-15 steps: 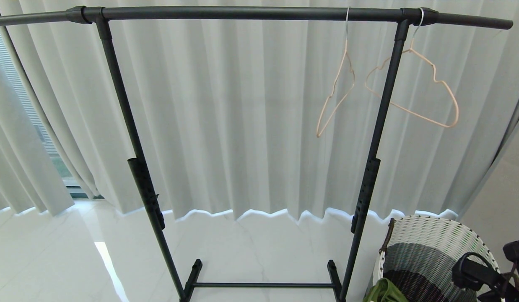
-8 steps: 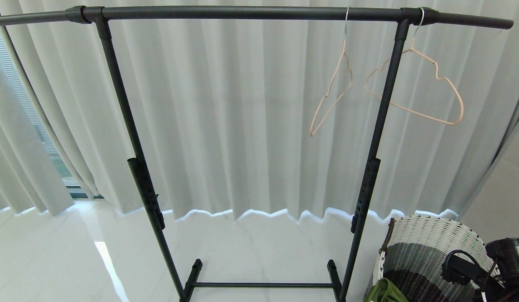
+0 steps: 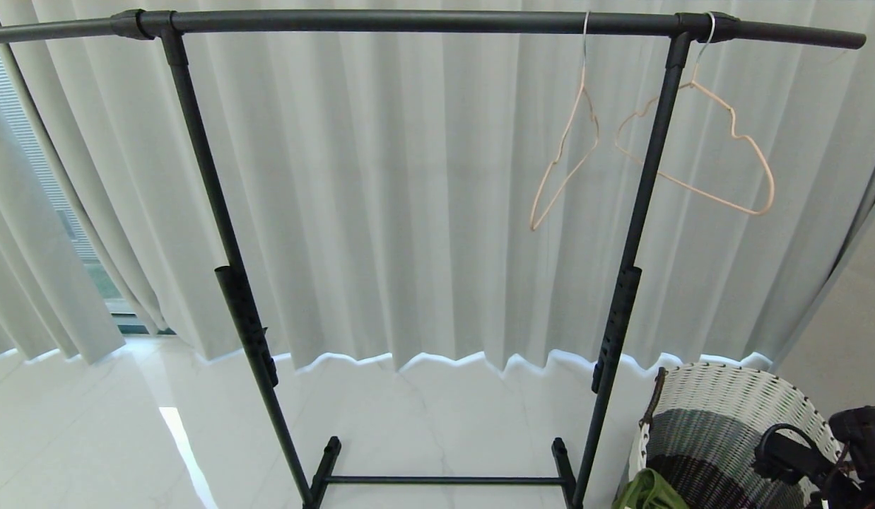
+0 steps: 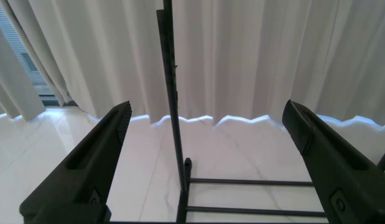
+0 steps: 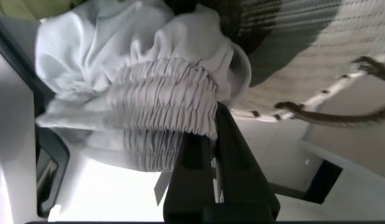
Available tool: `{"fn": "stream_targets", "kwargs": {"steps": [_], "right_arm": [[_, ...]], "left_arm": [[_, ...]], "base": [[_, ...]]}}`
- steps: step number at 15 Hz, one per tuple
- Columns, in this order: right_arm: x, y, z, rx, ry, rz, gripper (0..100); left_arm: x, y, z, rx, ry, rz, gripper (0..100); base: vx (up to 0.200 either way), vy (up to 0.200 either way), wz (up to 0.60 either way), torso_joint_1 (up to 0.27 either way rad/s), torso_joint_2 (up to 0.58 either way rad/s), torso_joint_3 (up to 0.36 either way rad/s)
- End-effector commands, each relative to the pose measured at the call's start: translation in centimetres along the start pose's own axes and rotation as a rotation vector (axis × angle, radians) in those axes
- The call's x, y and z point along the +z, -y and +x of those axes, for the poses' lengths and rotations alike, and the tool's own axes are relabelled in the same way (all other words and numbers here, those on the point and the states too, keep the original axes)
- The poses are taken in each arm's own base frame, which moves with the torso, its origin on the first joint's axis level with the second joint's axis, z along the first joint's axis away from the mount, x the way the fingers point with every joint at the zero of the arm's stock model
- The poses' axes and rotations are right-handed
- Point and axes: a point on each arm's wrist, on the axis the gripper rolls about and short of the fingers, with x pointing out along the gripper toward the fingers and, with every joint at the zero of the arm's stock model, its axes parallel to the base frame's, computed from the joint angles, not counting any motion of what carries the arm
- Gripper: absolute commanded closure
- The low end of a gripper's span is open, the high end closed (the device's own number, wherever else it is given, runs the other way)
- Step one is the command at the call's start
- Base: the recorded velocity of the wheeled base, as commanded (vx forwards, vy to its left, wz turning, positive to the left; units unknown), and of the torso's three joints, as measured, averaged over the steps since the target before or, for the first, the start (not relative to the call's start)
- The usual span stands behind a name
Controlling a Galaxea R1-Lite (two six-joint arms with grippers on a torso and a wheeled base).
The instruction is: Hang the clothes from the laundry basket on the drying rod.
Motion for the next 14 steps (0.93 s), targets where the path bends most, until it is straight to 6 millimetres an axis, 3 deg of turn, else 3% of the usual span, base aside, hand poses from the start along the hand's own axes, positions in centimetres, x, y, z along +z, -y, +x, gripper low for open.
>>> {"fn": "stream_targets", "kwargs": {"steps": [1,4,5,6,8,11,14], "right_arm": [[0.8,0.6,-2.6,-0.071,0.099,0.003,100],[3.1,2.3,-8.3,-0.098,0.137,0.011,100],[3.4,2.7,-11.6,-0.100,0.144,0.020,100],[3.3,2.6,-14.5,-0.100,0.157,0.022,100],[2.5,2.1,-17.9,-0.107,0.186,0.017,100],[1.2,0.7,-20.1,-0.119,0.270,-0.026,100],[0.7,0.0,-21.0,-0.111,0.320,-0.070,100]], "left_arm": [[0.0,0.0,0.0,0.001,-0.002,0.001,0],[0.0,0.0,0.0,0.001,-0.002,0.004,0],[0.0,0.0,0.0,0.001,0.001,0.004,0],[0.0,0.0,0.0,0.001,-0.002,0.004,0],[0.0,0.0,0.0,0.001,0.000,0.004,0],[0.0,0.0,0.0,0.001,0.000,0.004,0],[0.0,0.0,0.0,0.001,-0.002,0.003,0]], "base": [[0.000,0.000,0.00,0.000,0.00,0.000],[0.000,0.000,0.00,0.000,0.00,0.000],[0.000,0.000,0.00,0.000,0.00,0.000],[0.000,0.000,0.00,0.000,0.00,0.000],[-0.100,0.000,0.00,0.004,0.00,0.004],[-0.200,0.000,0.00,0.009,0.00,0.001],[-0.200,0.000,0.00,-0.002,0.00,0.006]]}}
